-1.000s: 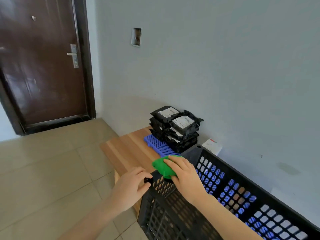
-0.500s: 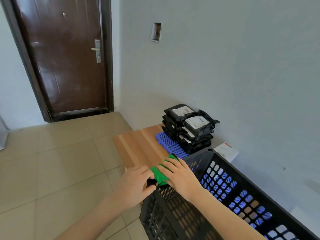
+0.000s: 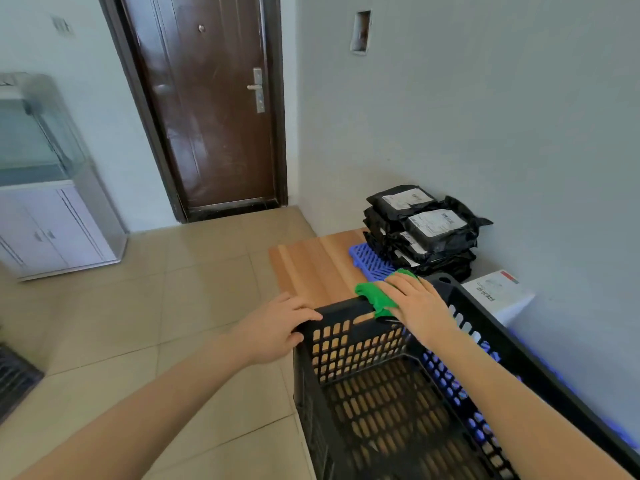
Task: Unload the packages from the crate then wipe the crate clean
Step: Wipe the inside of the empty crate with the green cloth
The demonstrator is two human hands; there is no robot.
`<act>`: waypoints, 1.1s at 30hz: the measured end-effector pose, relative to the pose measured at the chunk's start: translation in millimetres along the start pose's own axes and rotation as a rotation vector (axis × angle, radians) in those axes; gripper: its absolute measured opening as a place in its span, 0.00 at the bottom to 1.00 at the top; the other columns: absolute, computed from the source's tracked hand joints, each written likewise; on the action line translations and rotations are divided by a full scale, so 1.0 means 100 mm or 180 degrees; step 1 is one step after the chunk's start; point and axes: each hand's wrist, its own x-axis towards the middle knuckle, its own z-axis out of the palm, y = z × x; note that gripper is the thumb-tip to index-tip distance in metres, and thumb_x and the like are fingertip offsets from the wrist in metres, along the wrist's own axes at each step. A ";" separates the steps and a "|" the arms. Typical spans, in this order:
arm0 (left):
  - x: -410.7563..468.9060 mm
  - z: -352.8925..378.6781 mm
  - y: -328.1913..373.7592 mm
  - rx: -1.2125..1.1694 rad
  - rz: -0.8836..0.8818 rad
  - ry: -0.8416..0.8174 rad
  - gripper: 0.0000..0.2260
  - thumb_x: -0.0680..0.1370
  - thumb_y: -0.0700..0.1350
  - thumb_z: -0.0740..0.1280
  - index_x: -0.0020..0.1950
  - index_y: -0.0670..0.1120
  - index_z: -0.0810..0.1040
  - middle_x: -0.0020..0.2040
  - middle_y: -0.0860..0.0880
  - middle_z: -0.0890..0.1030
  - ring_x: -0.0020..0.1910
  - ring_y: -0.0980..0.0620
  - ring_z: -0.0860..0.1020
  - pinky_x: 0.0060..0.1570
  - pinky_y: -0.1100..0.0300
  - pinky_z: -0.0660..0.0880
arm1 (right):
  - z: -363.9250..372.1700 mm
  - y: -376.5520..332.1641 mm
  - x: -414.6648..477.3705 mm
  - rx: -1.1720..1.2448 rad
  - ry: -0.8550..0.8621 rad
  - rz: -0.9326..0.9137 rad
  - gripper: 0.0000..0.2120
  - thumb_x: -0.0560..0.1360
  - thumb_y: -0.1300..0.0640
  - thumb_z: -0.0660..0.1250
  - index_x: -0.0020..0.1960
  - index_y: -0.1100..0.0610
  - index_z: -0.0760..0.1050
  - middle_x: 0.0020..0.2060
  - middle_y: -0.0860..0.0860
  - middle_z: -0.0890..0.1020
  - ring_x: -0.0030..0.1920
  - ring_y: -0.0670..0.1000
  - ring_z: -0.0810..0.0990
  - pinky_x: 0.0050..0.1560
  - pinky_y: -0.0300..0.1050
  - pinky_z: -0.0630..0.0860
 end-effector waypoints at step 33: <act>-0.06 0.04 0.06 -0.0562 -0.0370 0.0515 0.19 0.74 0.41 0.71 0.63 0.51 0.73 0.56 0.58 0.72 0.56 0.60 0.74 0.58 0.64 0.71 | 0.12 -0.93 0.23 0.0740 0.0325 -0.0599 0.21 0.72 0.51 0.69 0.64 0.52 0.72 0.55 0.49 0.79 0.60 0.54 0.76 0.64 0.55 0.69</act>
